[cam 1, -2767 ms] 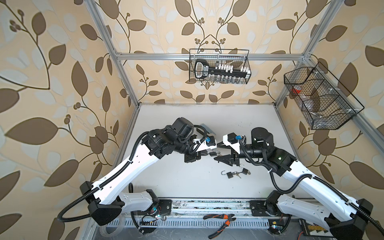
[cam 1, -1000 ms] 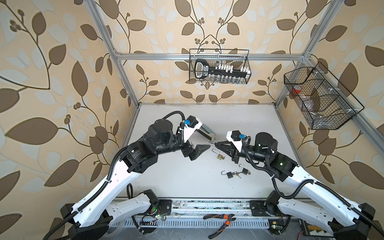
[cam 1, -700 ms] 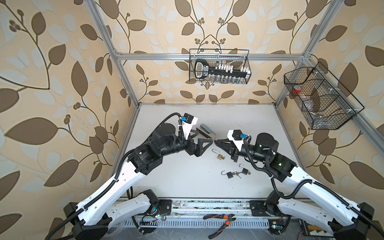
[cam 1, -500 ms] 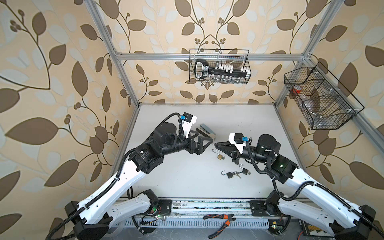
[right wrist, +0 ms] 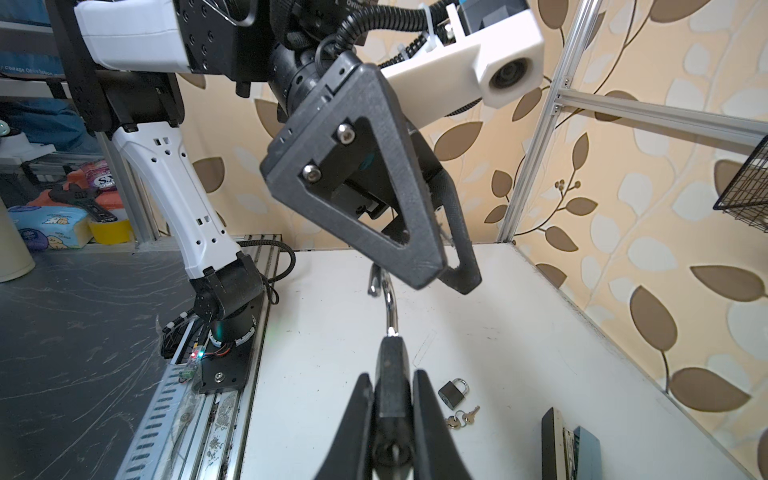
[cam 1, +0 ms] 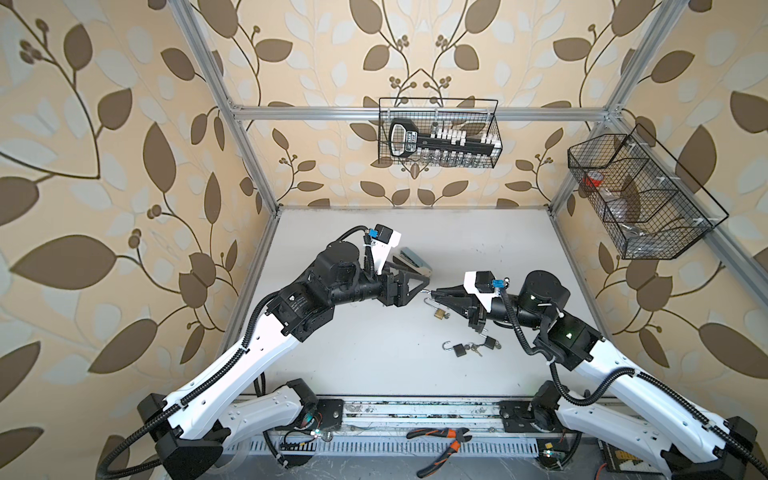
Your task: Lock with the key
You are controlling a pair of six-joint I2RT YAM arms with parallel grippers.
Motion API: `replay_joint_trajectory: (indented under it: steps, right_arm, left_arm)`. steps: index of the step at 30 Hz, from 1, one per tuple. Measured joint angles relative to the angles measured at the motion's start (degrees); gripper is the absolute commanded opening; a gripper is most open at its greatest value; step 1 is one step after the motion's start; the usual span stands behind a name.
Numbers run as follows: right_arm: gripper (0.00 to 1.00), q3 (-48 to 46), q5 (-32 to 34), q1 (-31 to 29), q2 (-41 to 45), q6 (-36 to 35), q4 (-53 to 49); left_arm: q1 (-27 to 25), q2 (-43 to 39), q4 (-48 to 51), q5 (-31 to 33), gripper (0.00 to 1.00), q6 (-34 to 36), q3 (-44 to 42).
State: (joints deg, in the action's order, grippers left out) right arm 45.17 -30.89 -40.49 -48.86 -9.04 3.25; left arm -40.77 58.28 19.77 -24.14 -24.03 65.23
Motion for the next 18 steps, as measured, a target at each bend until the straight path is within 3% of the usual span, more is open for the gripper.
replay_joint_trajectory:
  steps: [11,18]
  right_arm:
    - [0.00,-0.5,1.1,0.9,-0.4,3.8,0.8]
    - [0.00,-0.5,-3.1,5.3,-0.6,8.3,2.1]
  left_arm:
    - [0.0,-0.5,-4.4,-3.8,0.68,-0.2,-6.0]
    - [0.0,-1.4,-9.8,-6.5,0.49,0.7,-9.6]
